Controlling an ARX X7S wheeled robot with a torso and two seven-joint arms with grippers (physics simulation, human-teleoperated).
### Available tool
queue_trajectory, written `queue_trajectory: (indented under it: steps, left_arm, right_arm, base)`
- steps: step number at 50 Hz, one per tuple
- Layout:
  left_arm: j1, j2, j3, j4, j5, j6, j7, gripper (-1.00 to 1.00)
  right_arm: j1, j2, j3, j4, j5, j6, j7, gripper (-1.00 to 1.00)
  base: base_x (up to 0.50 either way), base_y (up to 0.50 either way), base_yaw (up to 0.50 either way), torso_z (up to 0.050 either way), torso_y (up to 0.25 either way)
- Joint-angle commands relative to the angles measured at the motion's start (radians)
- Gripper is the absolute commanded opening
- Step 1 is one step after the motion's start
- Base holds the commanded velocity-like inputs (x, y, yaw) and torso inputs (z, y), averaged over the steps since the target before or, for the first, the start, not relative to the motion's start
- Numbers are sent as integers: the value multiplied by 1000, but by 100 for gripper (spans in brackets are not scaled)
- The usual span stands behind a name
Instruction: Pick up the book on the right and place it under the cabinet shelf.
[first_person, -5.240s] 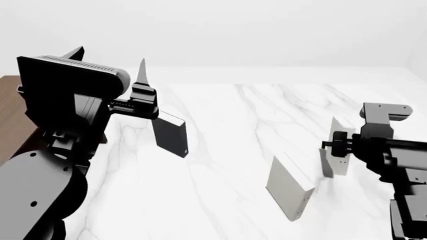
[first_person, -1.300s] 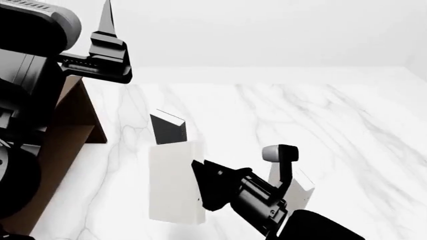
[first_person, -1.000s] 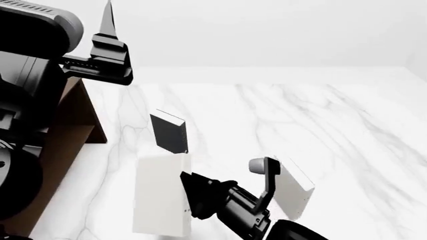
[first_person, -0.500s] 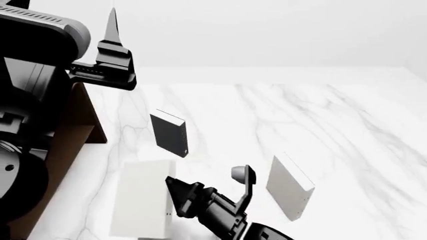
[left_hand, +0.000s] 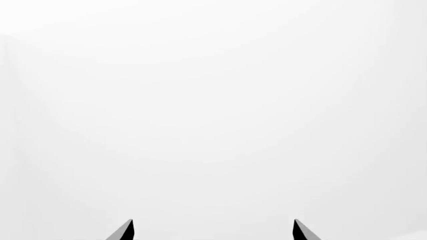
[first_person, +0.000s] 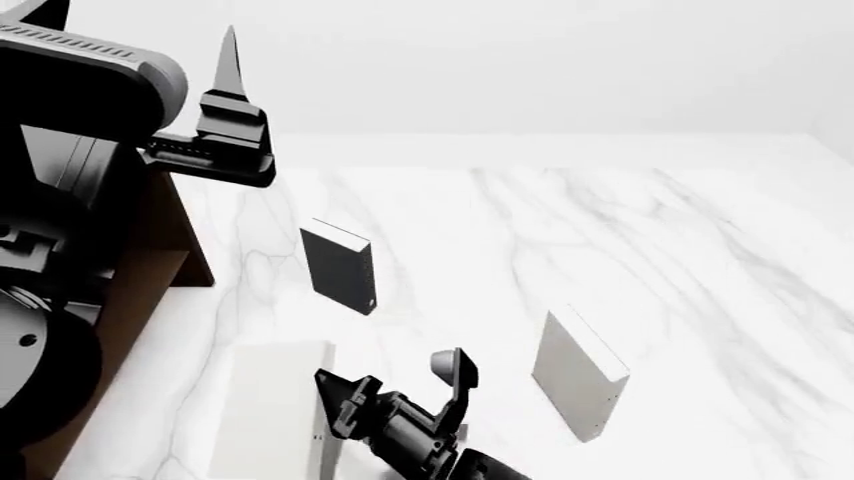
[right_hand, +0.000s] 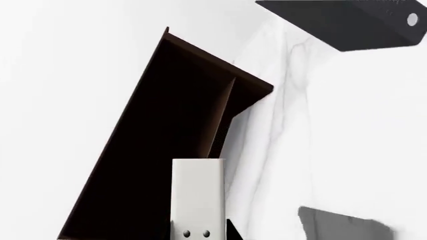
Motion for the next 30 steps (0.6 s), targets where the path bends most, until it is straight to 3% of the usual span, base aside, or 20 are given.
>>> queue_trajectory:
  steps: [1, 8, 16, 30]
  left_arm:
    - [19, -8, 8, -7, 4, 23, -4, 100]
    - [29, -11, 9, -8, 3, 32, -7, 100]
    - [32, -15, 9, -7, -2, 34, -12, 100]
    - [41, -20, 16, -13, -3, 52, -16, 100]
  right_arm:
    - [93, -9, -163, 227, 123, -176, -89, -100]
    - [159, -11, -332, 379, 246, -300, -131, -100]
    - [237, -11, -617, 506, 489, -443, -183, -100]
    - [323, -12, -1021, 567, 851, -609, -236, -100]
  base:
    - [0, 0, 0, 0, 0]
    - [0, 0, 0, 0, 0]
    - [0, 0, 0, 1, 1]
    - [4, 0, 6, 0, 1]
